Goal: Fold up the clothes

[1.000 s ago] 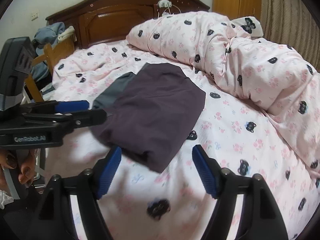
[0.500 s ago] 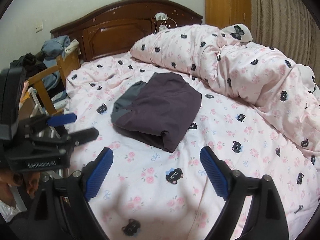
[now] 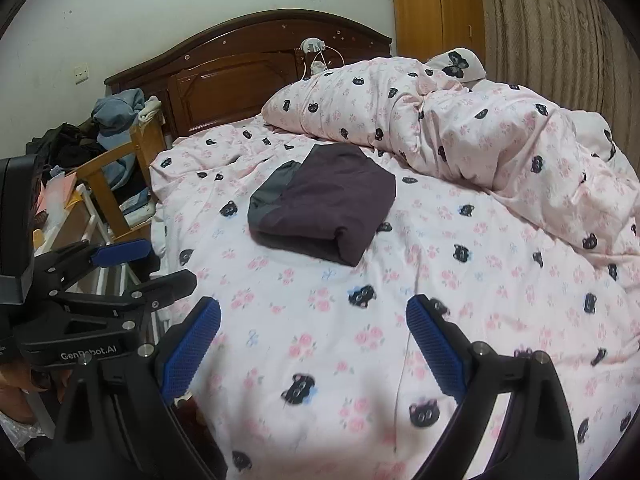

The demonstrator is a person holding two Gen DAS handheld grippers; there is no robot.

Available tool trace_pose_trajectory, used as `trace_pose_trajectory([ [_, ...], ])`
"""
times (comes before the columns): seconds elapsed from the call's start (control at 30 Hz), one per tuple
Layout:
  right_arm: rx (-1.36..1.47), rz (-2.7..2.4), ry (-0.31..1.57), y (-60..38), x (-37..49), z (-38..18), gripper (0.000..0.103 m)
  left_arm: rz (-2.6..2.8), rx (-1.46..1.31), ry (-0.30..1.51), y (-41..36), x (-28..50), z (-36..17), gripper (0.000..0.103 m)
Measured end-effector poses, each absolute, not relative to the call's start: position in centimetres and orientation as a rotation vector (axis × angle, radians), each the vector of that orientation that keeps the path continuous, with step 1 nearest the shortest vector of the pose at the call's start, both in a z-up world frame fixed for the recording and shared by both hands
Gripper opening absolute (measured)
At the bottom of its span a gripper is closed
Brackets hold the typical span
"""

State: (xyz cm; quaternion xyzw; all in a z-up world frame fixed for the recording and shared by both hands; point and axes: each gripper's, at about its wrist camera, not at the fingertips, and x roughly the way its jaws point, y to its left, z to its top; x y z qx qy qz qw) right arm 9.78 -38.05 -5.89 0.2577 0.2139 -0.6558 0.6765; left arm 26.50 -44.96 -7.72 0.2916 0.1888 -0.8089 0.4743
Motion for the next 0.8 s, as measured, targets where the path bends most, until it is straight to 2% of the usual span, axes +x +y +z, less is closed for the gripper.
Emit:
trace_pose_trajectory([
  [0.47, 0.542, -1.479, 0.411, -35.1, 10.9, -3.0, 0.096, -1.901, 0.690, 0.391, -41.9, 28.5, -4.5, 0.074],
  [0.8, 0.520, -1.488, 0.392, -33.5, 12.3, -2.0, 0.100, -1.882, 0.673, 0.340, -40.9, 28.7, -3.1, 0.074],
])
